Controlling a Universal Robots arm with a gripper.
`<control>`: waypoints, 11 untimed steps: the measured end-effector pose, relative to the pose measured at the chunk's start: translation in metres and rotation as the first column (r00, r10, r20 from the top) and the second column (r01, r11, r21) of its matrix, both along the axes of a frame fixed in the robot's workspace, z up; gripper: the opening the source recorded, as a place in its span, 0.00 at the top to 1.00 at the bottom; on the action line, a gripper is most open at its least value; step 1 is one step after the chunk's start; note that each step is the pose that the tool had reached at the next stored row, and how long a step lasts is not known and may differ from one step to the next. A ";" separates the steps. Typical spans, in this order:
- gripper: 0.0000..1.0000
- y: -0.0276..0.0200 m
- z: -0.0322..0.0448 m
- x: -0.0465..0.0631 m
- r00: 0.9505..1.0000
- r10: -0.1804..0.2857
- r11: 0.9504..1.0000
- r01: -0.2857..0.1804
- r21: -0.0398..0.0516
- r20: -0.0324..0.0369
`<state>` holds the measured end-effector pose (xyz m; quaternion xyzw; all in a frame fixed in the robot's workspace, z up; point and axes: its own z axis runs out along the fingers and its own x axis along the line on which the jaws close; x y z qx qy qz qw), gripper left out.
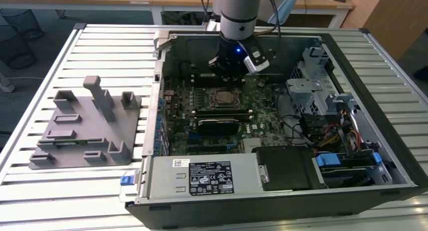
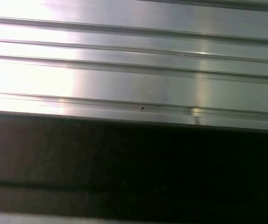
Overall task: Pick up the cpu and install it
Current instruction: 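Install the first cpu locking lever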
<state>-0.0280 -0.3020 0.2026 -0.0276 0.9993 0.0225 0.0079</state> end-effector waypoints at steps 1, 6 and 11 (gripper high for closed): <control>0.89 0.0000 -0.0002 0.000 1.000 0.000 1.000 0.000 -0.003 -0.001; 0.89 0.0000 -0.0022 0.001 1.000 0.000 1.000 0.000 -0.017 -0.009; 0.89 -0.0002 -0.0044 0.002 1.000 0.000 1.000 0.000 -0.027 -0.019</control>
